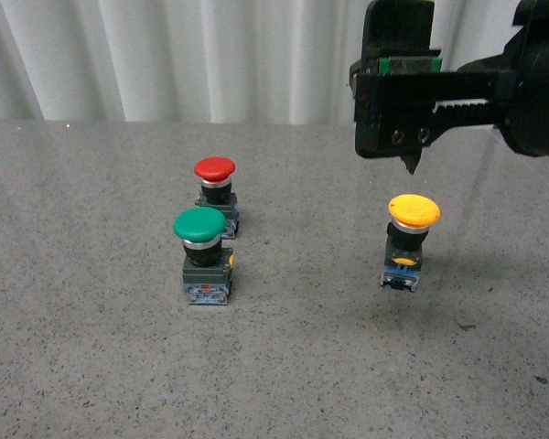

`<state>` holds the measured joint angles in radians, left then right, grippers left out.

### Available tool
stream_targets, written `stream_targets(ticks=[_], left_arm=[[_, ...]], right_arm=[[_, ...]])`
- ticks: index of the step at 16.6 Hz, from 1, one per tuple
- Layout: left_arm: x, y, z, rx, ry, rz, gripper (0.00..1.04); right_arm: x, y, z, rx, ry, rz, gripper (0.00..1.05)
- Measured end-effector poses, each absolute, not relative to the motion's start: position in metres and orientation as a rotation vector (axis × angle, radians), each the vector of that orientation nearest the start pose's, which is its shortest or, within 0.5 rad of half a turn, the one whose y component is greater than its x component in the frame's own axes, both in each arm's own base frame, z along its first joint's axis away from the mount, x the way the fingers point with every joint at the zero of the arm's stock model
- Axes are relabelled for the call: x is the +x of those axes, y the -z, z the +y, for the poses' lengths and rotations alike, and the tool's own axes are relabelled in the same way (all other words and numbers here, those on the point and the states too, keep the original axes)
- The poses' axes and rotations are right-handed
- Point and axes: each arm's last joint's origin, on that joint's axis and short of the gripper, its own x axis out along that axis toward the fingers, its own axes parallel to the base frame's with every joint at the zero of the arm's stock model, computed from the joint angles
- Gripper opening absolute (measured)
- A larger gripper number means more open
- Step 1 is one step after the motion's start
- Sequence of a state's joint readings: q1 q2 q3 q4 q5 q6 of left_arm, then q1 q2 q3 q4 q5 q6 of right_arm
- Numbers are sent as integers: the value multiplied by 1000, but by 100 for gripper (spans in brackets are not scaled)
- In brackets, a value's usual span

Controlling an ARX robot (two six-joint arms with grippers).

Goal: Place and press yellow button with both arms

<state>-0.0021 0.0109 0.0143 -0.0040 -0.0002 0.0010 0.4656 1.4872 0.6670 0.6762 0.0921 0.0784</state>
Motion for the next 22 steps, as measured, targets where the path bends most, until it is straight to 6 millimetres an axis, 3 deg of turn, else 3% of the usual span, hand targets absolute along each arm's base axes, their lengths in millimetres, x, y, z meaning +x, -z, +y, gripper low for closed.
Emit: stream_targets(ticks=[7, 14, 22], left_arm=[[98, -167, 0, 1, 2, 1, 98], [98, -167, 0, 1, 2, 1, 98], [98, -167, 0, 1, 2, 1, 98]], right_arm=[[288, -182, 136, -55, -293, 331, 5], [304, -172, 127, -77, -252, 354, 2], [306, -159, 124, -81, -247, 383, 2]])
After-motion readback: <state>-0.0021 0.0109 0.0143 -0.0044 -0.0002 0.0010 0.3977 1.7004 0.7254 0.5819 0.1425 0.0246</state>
